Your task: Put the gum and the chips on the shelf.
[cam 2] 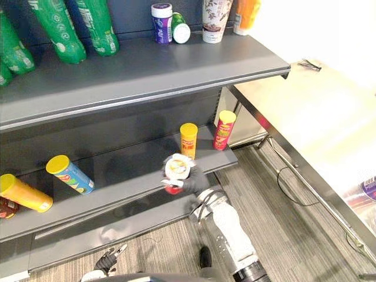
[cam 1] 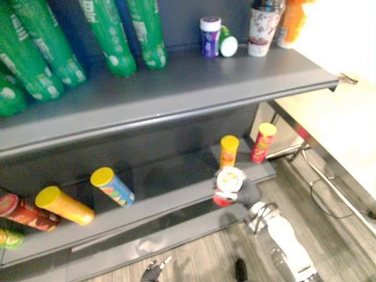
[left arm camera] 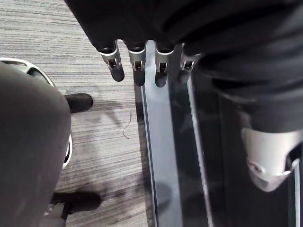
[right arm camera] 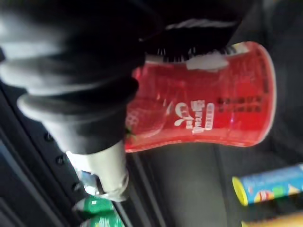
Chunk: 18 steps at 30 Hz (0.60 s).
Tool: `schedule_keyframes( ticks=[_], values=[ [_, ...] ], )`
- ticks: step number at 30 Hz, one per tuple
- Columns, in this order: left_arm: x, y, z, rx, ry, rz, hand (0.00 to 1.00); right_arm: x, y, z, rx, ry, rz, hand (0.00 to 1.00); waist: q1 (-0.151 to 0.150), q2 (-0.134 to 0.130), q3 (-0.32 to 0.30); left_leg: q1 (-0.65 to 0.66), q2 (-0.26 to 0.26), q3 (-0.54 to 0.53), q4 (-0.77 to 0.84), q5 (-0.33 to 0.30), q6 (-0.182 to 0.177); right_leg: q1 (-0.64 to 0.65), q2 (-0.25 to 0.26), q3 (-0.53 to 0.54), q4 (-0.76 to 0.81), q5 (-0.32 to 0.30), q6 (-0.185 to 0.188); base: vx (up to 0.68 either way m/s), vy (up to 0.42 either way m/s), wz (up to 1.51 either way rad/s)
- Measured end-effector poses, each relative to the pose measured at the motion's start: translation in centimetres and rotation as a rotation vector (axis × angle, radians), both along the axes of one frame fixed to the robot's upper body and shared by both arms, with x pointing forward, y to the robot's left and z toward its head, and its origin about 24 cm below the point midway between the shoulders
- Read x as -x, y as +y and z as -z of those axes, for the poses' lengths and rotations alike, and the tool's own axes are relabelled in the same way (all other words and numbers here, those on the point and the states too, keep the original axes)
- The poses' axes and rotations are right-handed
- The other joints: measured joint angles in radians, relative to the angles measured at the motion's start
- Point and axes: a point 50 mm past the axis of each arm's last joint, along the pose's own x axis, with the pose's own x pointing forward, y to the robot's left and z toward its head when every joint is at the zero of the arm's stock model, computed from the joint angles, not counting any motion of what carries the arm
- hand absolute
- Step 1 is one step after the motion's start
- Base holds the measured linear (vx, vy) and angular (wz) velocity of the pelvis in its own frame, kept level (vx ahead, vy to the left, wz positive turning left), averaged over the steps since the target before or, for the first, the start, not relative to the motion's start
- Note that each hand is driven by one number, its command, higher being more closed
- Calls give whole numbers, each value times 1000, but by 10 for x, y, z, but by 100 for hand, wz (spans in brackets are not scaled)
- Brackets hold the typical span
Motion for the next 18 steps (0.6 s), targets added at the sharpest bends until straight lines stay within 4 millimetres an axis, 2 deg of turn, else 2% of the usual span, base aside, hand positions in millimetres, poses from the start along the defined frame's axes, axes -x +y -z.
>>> schedule_keyframes(
  ticks=[5,10,12,18],
  values=[
    [2,0,1,-10,22,-10,0,-2,26,-12,-90,13,-124,100,0,-14,-12,3,-2,-2,0,2,1,3,-3,0,3,2,2,0,-11,1],
    [2,0,1,-25,34,-10,0,-6,53,-34,-138,-26,-248,100,3,-20,-16,18,-1,-26,2,3,2,34,-6,-20,2,4,3,-1,-22,13],
    [1,0,1,-27,43,-3,0,-9,63,-50,-173,-67,-273,100,17,-25,-24,18,0,-29,1,4,3,35,-6,-21,3,4,3,-9,-11,2],
    [0,0,1,-26,49,-7,0,-20,71,-77,-170,-163,-284,100,25,-28,-26,20,-1,-52,0,12,4,51,-9,-44,5,3,3,-22,-24,12]
  ],
)
